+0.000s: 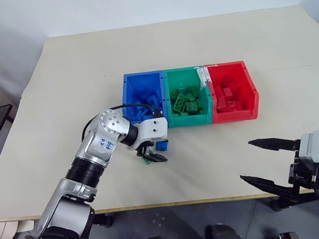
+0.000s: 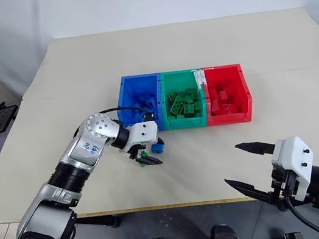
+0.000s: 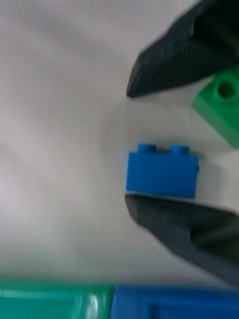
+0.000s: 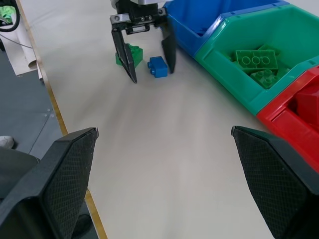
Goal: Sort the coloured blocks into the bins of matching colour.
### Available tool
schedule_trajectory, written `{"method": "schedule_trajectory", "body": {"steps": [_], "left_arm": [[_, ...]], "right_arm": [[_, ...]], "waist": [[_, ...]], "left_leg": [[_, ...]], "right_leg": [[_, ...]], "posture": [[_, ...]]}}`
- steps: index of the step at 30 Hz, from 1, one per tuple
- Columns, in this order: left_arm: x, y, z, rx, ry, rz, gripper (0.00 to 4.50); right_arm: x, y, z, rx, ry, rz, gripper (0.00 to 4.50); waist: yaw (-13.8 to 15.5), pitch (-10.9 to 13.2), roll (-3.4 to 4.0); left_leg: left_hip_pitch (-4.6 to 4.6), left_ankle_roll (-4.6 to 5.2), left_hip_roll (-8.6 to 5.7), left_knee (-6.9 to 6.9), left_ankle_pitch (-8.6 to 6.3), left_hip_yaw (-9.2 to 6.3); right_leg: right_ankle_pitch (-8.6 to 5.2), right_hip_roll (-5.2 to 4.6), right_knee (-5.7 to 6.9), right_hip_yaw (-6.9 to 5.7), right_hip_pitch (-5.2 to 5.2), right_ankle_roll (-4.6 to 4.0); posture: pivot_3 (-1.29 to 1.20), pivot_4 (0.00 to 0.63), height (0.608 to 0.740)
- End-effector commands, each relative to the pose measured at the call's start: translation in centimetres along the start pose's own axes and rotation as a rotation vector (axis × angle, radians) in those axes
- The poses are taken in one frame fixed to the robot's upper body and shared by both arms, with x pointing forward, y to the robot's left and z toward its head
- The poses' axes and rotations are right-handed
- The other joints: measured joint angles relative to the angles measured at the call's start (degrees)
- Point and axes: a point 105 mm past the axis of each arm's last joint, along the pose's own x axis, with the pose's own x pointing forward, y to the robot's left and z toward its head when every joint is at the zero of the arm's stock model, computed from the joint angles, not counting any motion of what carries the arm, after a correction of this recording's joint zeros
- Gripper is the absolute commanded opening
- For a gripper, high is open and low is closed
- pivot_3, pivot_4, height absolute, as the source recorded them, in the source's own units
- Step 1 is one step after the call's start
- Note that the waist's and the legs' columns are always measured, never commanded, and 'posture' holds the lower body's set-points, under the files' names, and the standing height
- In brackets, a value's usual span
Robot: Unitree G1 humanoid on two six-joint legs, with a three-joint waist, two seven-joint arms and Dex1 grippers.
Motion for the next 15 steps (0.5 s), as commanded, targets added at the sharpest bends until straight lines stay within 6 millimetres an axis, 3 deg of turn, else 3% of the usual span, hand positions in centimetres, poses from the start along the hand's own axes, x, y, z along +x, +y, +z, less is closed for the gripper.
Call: {"method": "schedule_trajectory", "body": {"steps": [1, 4, 10, 15], "left_arm": [[0.1, -0.1, 0.1, 0.015, 0.017, 0.003, 1.89], [0.2, 0.1, 0.5, 0.015, -0.012, 0.024, 0.96], [-1.1, 1.2, 3.8, -0.063, -0.288, 0.131, 0.92], [-4.7, 3.0, 4.6, -0.16, -0.532, 0.317, 0.92]], "right_arm": [[0.1, 0.1, 0.6, -0.029, -0.005, 0.005, 4.5], [0.1, 0.1, 0.5, -0.027, -0.003, 0.003, 4.5], [0.1, 0.5, 0.8, -0.001, -0.043, -0.037, 4.5], [0.3, 0.3, 1.7, 0.017, -0.12, -0.109, 4.5]], "waist": [[0.1, 0.0, 0.0], [0.2, 0.0, 0.0], [0.1, 0.0, 0.0], [-0.1, 0.0, 0.0]], "left_leg": [[0.0, 0.0, 0.0, 0.0, 0.0, 0.0], [-0.03, 0.0, -0.02, 0.04, 0.0, -0.01], [-0.05, 0.0, -0.02, 0.04, 0.0, -0.06], [-0.04, -0.01, 0.03, 0.04, 0.0, -0.07]], "right_leg": [[0.0, 0.0, 0.0, 0.01, 0.0, 0.0], [0.0, -0.02, 0.0, 0.01, 0.02, 0.0], [0.0, -0.03, 0.01, -0.01, 0.01, 0.0], [0.0, -0.01, 0.0, -0.01, 0.0, 0.0]], "posture": [[0.0, 0.15, 0.74], [0.0, 0.15, 0.74], [0.0, 0.15, 0.74], [0.0, 0.15, 0.74]]}}
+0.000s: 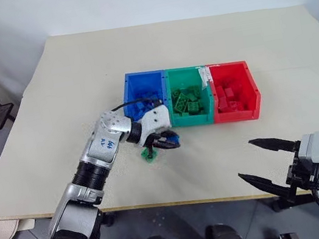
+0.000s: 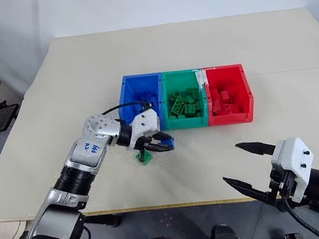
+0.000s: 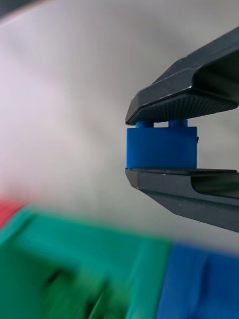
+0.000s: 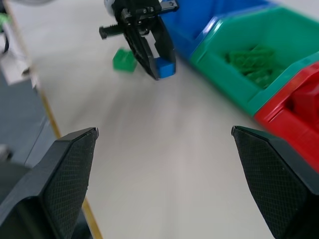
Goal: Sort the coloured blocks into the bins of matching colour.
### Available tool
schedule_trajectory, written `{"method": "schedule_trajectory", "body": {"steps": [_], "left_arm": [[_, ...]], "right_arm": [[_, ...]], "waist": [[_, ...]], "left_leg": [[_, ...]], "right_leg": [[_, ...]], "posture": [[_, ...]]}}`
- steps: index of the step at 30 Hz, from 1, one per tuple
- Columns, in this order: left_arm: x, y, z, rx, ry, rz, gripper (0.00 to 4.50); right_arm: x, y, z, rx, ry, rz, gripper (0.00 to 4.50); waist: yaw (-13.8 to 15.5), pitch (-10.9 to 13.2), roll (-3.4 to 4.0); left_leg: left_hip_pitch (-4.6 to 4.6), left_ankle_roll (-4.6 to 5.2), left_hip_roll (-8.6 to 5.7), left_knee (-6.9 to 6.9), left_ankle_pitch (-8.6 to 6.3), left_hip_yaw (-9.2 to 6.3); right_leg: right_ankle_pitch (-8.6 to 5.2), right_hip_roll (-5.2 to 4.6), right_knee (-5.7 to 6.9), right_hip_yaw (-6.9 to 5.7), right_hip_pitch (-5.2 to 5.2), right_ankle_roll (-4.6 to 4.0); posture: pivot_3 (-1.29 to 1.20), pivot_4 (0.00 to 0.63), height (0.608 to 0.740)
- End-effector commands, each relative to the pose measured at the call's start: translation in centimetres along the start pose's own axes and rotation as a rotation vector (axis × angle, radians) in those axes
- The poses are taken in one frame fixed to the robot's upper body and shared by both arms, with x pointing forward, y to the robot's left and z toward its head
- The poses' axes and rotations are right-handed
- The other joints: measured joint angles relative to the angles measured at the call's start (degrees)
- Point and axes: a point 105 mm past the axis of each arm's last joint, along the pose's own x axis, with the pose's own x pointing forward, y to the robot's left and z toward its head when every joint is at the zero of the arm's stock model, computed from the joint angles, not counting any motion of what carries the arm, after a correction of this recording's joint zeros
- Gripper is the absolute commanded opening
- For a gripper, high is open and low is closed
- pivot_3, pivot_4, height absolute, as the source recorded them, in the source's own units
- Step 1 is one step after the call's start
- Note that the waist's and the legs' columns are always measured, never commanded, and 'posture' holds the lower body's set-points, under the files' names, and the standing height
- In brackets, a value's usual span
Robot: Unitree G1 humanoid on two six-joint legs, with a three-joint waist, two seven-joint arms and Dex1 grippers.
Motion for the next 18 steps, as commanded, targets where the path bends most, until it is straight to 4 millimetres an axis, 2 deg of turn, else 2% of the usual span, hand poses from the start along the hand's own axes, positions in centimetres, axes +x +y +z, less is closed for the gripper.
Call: {"method": "schedule_trajectory", "body": {"steps": [1, 4, 6, 10, 13, 15, 18], "left_arm": [[-2.8, 1.8, 2.0, -0.016, -0.171, 0.151, 0.92], [-5.9, 5.7, 3.3, -0.125, -0.307, 0.427, 0.92], [-6.6, 7.2, 2.8, -0.151, -0.28, 0.536, 0.92], [-7.0, 9.3, 1.6, -0.18, -0.227, 0.662, 0.92], [-5.6, 8.8, 1.8, -0.181, -0.232, 0.57, 0.92], [-4.8, 8.2, 1.7, -0.187, -0.234, 0.501, 1.66], [-4.8, 8.4, 1.5, -0.177, -0.225, 0.505, 2.55]], "right_arm": [[0.3, 0.0, 1.3, -0.016, -0.064, -0.034, 4.5], [0.8, -1.7, 2.8, -0.064, -0.167, -0.142, 4.5], [1.0, -2.2, 3.1, -0.078, -0.182, -0.162, 4.5], [1.2, -2.7, 3.1, -0.111, -0.167, -0.154, 4.5], [1.4, -2.9, 3.0, -0.126, -0.157, -0.139, 4.5], [1.6, -3.0, 3.0, -0.131, -0.155, -0.124, 4.5], [2.0, -3.0, 3.0, -0.135, -0.152, -0.102, 4.5]], "waist": [[-0.2, 0.0, 0.0], [-0.1, 0.0, 0.0], [0.0, 0.0, 0.0], [0.5, 0.0, -0.01], [0.4, 0.0, -0.02], [0.3, 0.0, -0.02], [0.0, 0.0, -0.02]], "left_leg": [[0.02, 0.0, 0.0, -0.01, 0.0, 0.01], [0.04, -0.01, 0.02, -0.01, 0.0, 0.01], [0.03, -0.01, 0.0, 0.05, 0.01, 0.01], [0.0, -0.01, -0.18, 0.03, 0.0, -0.09], [-0.04, 0.0, -0.25, 0.01, 0.0, -0.07], [-0.05, 0.0, -0.26, 0.01, 0.0, -0.07], [-0.04, 0.0, -0.21, -0.03, 0.0, -0.06]], "right_leg": [[0.0, 0.0, 0.0, 0.0, 0.0, 0.0], [0.0, 0.02, 0.01, 0.01, 0.0, 0.0], [0.0, 0.0, 0.02, 0.02, -0.01, 0.0], [0.01, -0.07, 0.05, -0.02, 0.0, 0.01], [0.02, -0.13, 0.04, -0.03, -0.02, 0.04], [0.03, -0.14, 0.04, -0.04, -0.02, 0.05], [0.03, -0.12, 0.03, -0.08, -0.03, 0.05]], "posture": [[0.0, 0.15, 0.74], [0.0, 0.15, 0.74], [0.0, 0.15, 0.74], [0.0, 0.15, 0.74], [0.0, 0.15, 0.74], [0.0, 0.15, 0.74], [0.0, 0.15, 0.74]]}}
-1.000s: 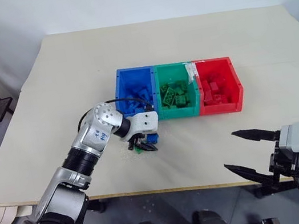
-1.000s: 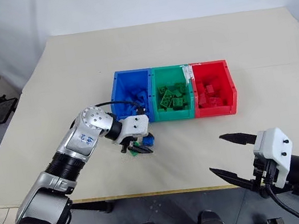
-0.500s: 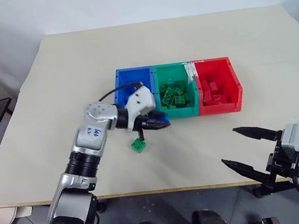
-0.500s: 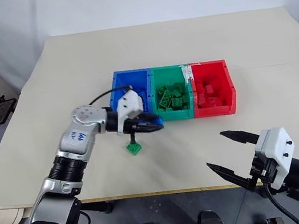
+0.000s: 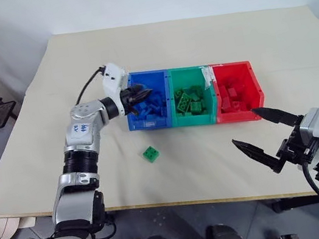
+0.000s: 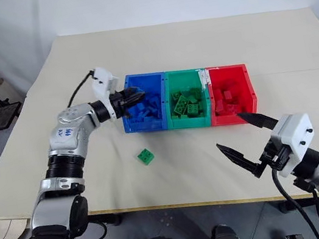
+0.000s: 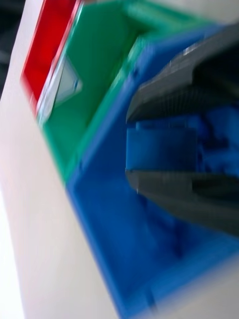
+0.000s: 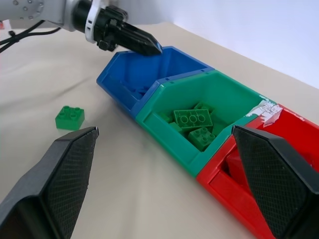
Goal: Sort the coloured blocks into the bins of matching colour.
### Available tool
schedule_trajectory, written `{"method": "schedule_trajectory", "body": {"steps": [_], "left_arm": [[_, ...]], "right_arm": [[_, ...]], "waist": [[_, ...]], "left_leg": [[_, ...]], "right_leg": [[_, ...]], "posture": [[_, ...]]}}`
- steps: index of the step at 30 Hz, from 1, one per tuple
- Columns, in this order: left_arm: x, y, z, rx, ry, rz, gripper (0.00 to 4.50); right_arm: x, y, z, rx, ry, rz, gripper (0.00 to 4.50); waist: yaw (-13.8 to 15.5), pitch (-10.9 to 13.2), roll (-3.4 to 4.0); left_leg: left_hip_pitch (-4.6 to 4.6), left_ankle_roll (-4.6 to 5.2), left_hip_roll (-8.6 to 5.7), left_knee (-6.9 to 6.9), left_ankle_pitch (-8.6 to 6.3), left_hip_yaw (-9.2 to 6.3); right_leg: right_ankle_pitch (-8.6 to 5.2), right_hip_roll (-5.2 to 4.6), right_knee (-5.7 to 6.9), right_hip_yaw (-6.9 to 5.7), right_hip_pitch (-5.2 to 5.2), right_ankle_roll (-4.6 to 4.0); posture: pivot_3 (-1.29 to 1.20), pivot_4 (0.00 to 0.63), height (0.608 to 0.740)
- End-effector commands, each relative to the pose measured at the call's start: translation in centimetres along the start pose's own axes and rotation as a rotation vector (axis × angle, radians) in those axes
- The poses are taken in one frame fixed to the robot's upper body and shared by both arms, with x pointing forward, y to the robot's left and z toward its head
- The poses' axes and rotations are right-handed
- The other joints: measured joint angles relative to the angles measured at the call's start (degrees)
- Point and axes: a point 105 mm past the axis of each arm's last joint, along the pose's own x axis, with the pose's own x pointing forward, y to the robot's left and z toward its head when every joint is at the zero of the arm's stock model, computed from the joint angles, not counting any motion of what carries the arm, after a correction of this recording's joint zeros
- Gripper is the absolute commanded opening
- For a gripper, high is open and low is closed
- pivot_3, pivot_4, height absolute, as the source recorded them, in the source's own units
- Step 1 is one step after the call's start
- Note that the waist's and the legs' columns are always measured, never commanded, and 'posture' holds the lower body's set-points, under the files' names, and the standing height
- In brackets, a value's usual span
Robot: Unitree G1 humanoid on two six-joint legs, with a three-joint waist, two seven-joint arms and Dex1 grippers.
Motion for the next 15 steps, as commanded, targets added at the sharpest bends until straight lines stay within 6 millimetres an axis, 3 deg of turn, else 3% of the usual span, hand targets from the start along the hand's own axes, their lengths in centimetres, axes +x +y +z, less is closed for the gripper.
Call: {"method": "schedule_trajectory", "body": {"steps": [1, 6, 9, 12, 15], "left_arm": [[-0.1, 0.3, 1.5, 0.046, -0.036, 0.002, 2.85], [-2.5, 2.0, 1.9, 0.097, -0.066, 0.071, 4.45], [-4.0, 2.3, 2.0, 0.144, -0.088, 0.075, 4.48], [-10.3, 3.0, -1.4, 0.221, 0.013, 0.027, 4.48], [-15.2, 3.0, -4.2, 0.263, 0.152, -0.01, 4.48]], "right_arm": [[0.3, 0.2, 0.4, -0.026, -0.015, 0.034, 4.5], [0.5, 0.0, 0.2, -0.024, -0.015, 0.062, 4.5], [0.5, -0.1, 0.0, -0.024, -0.007, 0.08, 4.5], [0.8, 0.0, -0.3, -0.031, 0.007, 0.155, 4.5], [1.0, 0.3, -0.8, -0.04, 0.027, 0.232, 4.5]], "waist": [[-0.2, 0.0, 0.0], [-0.5, 0.0, 0.0], [-0.6, 0.0, 0.0], [-1.4, 0.0, 0.03], [-2.1, 0.0, 0.03]], "left_leg": [[0.01, 0.0, 0.0, 0.0, 0.0, 0.0], [0.04, 0.0, 0.04, -0.03, 0.0, 0.06], [0.05, 0.0, 0.06, -0.04, 0.0, 0.06], [0.08, 0.0, 0.06, -0.05, 0.0, 0.08], [0.16, -0.01, 0.18, -0.21, 0.0, 0.17]], "right_leg": [[0.0, 0.0, 0.0, 0.0, 0.0, 0.0], [0.0, 0.02, 0.01, 0.01, -0.04, 0.0], [0.0, 0.02, 0.01, 0.01, -0.05, 0.0], [0.0, 0.0, 0.01, 0.03, -0.05, 0.0], [-0.01, 0.07, -0.02, 0.03, -0.1, -0.01]], "posture": [[0.0, 0.15, 0.74], [0.0, 0.15, 0.74], [0.0, 0.15, 0.74], [0.0, 0.15, 0.74], [0.0, 0.15, 0.74]]}}
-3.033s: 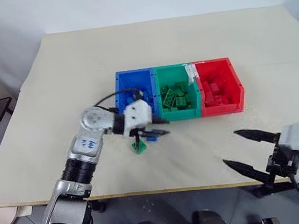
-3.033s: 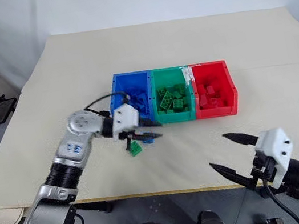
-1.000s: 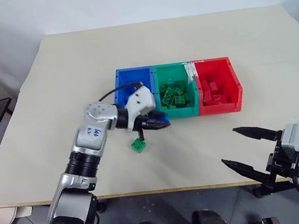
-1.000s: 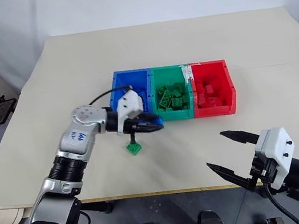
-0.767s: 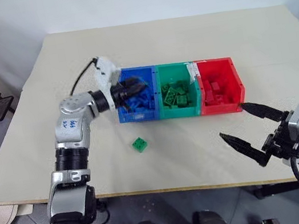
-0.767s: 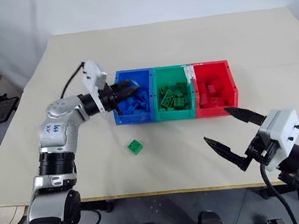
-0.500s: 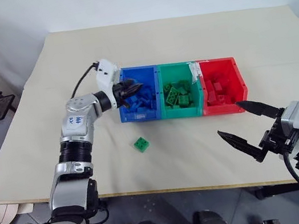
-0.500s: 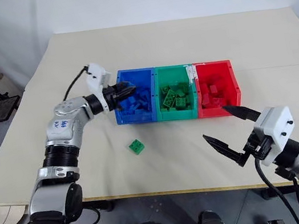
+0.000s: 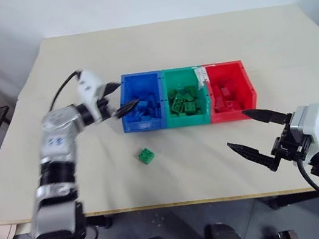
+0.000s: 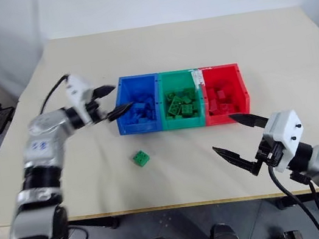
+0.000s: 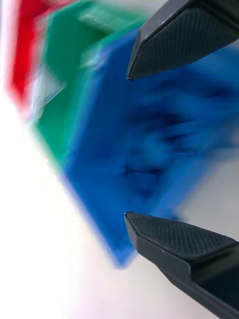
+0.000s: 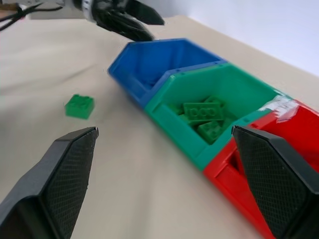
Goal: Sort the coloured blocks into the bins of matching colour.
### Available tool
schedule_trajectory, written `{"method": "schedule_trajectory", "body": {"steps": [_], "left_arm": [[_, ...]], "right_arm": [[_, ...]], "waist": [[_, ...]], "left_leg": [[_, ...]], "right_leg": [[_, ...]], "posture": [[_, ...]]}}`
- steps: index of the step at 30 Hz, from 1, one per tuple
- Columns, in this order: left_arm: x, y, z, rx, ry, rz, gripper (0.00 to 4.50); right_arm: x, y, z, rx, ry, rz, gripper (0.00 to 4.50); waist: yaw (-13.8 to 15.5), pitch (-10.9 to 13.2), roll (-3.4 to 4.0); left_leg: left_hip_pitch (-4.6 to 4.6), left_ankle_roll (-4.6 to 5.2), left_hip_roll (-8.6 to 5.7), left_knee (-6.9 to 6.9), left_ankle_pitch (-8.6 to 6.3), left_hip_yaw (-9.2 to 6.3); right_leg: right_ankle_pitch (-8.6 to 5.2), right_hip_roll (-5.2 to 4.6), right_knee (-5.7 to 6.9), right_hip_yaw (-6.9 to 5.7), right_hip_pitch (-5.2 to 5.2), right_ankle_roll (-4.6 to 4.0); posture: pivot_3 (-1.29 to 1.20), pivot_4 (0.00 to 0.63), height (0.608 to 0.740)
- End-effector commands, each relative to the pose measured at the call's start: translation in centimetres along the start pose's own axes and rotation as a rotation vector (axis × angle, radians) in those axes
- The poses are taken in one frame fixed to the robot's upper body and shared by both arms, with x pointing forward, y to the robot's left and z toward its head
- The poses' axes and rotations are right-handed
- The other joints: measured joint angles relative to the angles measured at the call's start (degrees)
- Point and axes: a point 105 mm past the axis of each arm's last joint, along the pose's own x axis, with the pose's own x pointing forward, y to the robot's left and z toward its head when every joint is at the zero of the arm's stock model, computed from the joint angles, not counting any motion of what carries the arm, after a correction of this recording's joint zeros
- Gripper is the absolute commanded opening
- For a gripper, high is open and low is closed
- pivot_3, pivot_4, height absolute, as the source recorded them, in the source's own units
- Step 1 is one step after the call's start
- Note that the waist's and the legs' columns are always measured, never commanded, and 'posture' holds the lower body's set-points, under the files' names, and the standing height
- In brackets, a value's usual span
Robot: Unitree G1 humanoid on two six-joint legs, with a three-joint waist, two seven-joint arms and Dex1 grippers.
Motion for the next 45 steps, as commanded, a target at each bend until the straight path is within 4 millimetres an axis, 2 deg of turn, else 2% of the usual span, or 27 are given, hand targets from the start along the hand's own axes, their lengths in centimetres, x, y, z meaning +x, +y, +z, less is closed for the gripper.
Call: {"method": "schedule_trajectory", "body": {"steps": [1, 5, 7, 10, 11, 13, 15, 19, 21, 23, 26, 31, 32, 37, 41, 45], "left_arm": [[-4.2, -0.2, -1.0, 0.094, 0.051, -0.055, 4.48], [-7.1, 0.9, -2.2, 0.06, 0.109, 0.002, 4.48], [-7.5, 0.4, -2.4, 0.066, 0.117, -0.018, 4.48], [-6.9, -1.0, -1.8, 0.099, 0.099, -0.076, 4.48], [-6.6, -1.6, -1.5, 0.103, 0.084, -0.09, 4.48], [-5.1, -4.8, -0.5, 0.14, 0.075, -0.202, 4.48], [-3.6, -6.9, -0.2, 0.126, 0.102, -0.244, 4.48], [-0.2, -10.3, 0.0, 0.007, 0.167, -0.234, 4.48], [1.1, -10.7, -0.1, -0.033, 0.198, -0.173, 4.48], [1.9, -11.6, -0.5, 0.011, 0.251, -0.159, 4.48], [2.7, -13.1, -1.0, -0.049, 0.279, -0.136, 4.48], [4.2, -12.7, -1.4, -0.074, 0.28, -0.065, 4.48], [4.4, -12.8, -1.3, -0.076, 0.277, -0.068, 4.09], [4.1, -11.8, -1.6, -0.06, 0.303, -0.061, 2.7], [4.2, -12.4, -1.7, -0.042, 0.301, -0.117, 1.47], [4.3, -12.5, -0.5, -0.038, 0.195, -0.165, 1.46]], "right_arm": [[0.2, 0.5, 0.1, -0.035, 0.004, 0.09, 4.5], [0.5, 0.7, -0.5, -0.03, 0.018, 0.147, 4.5], [0.7, 0.7, -0.6, -0.025, 0.016, 0.159, 4.5], [0.8, 0.8, -0.9, -0.022, 0.019, 0.174, 4.5], [0.8, 0.8, -1.0, -0.021, 0.021, 0.176, 4.5], [0.5, 0.9, -1.1, -0.017, 0.031, 0.177, 4.5], [0.2, 0.8, -1.3, -0.016, 0.043, 0.178, 4.5], [0.1, 0.4, -1.7, -0.023, 0.06, 0.174, 4.5], [0.2, 0.4, -1.7, -0.025, 0.058, 0.175, 4.5], [0.2, 0.7, -1.7, -0.03, 0.057, 0.183, 4.5], [0.0, 1.7, -2.1, -0.072, 0.073, 0.234, 4.5], [-0.1, 1.8, -2.4, -0.049, 0.073, 0.204, 4.5], [0.0, 1.9, -2.4, -0.048, 0.072, 0.201, 4.5], [0.0, 2.3, -2.4, -0.031, 0.074, 0.207, 4.5], [0.0, 2.5, -2.5, -0.031, 0.084, 0.213, 4.5], [0.0, 2.2, -2.3, -0.028, 0.076, 0.182, 4.5]], "waist": [[0.2, 0.0, 0.0], [1.9, 0.0, -0.03], [2.3, 0.0, -0.03], [2.1, 0.0, -0.03], [2.0, 0.0, -0.03], [1.8, 0.0, -0.04], [1.8, 0.0, -0.04], [1.9, 0.0, -0.04], [1.9, 0.0, -0.04], [1.9, 0.0, -0.04], [1.8, 0.0, -0.04], [2.1, 0.0, -0.04], [2.1, 0.0, -0.04], [2.1, 0.0, -0.03], [2.1, 0.0, -0.03], [2.1, 0.0, -0.03]], "left_leg": [[-0.01, -0.01, 0.04, 0.0, 0.0, -0.02], [-0.1, 0.0, -0.06, 0.18, 0.0, -0.15], [-0.12, 0.03, -0.17, 0.21, 0.0, -0.17], [-0.12, 0.07, -0.24, 0.19, -0.01, -0.21], [-0.12, 0.08, -0.23, 0.18, -0.02, -0.21], [-0.13, 0.07, -0.2, 0.16, -0.02, -0.21], [-0.1, 0.07, -0.02, 0.11, -0.02, -0.21], [-0.1, 0.12, -0.08, 0.13, 0.01, -0.17], [-0.08, 0.14, -0.16, 0.13, 0.02, -0.13], [-0.08, 0.14, -0.23, 0.13, 0.02, -0.13], [-0.08, 0.13, -0.21, 0.08, 0.02, -0.12], [-0.09, 0.13, -0.22, 0.11, 0.02, -0.12], [-0.09, 0.12, -0.23, 0.13, 0.03, -0.11], [-0.09, 0.12, -0.22, 0.12, 0.03, -0.12], [-0.09, 0.11, -0.23, 0.11, 0.03, -0.12], [-0.1, 0.11, -0.21, 0.1, 0.03, -0.12]], "right_leg": [[0.0, 0.02, 0.0, -0.01, -0.01, -0.01], [0.0, -0.07, -0.03, -0.06, 0.1, -0.01], [0.0, -0.17, -0.01, -0.06, 0.12, 0.0], [0.0, -0.3, 0.03, -0.06, 0.12, 0.0], [0.0, -0.31, 0.04, -0.07, 0.12, 0.0], [0.0, -0.3, 0.02, -0.09, 0.1, 0.0], [0.0, -0.34, 0.03, -0.07, 0.1, 0.0], [0.0, -0.34, 0.01, -0.03, 0.13, 0.0], [0.01, -0.33, 0.02, 0.0, 0.13, 0.01], [0.0, -0.29, 0.02, 0.0, 0.12, 0.01], [0.0, -0.27, 0.0, 0.03, 0.09, 0.01], [0.0, -0.27, -0.04, 0.03, 0.1, 0.0], [0.01, -0.27, -0.04, 0.04, 0.1, 0.01], [0.0, -0.28, -0.08, 0.03, 0.11, 0.0], [0.0, -0.28, -0.12, 0.04, 0.11, 0.01], [0.0, -0.28, -0.14, 0.03, 0.11, 0.0]], "posture": [[0.0, 0.15, 0.74], [0.0, 0.15, 0.74], [0.0, 0.15, 0.74], [0.0, 0.15, 0.74], [0.0, 0.15, 0.74], [0.0, 0.15, 0.74], [0.0, 0.15, 0.74], [0.0, 0.15, 0.74], [0.0, 0.15, 0.74], [0.0, 0.15, 0.74], [0.0, 0.15, 0.74], [0.0, 0.15, 0.74], [0.0, 0.15, 0.74], [0.0, 0.15, 0.74], [0.0, 0.15, 0.74], [0.0, 0.15, 0.74]]}}
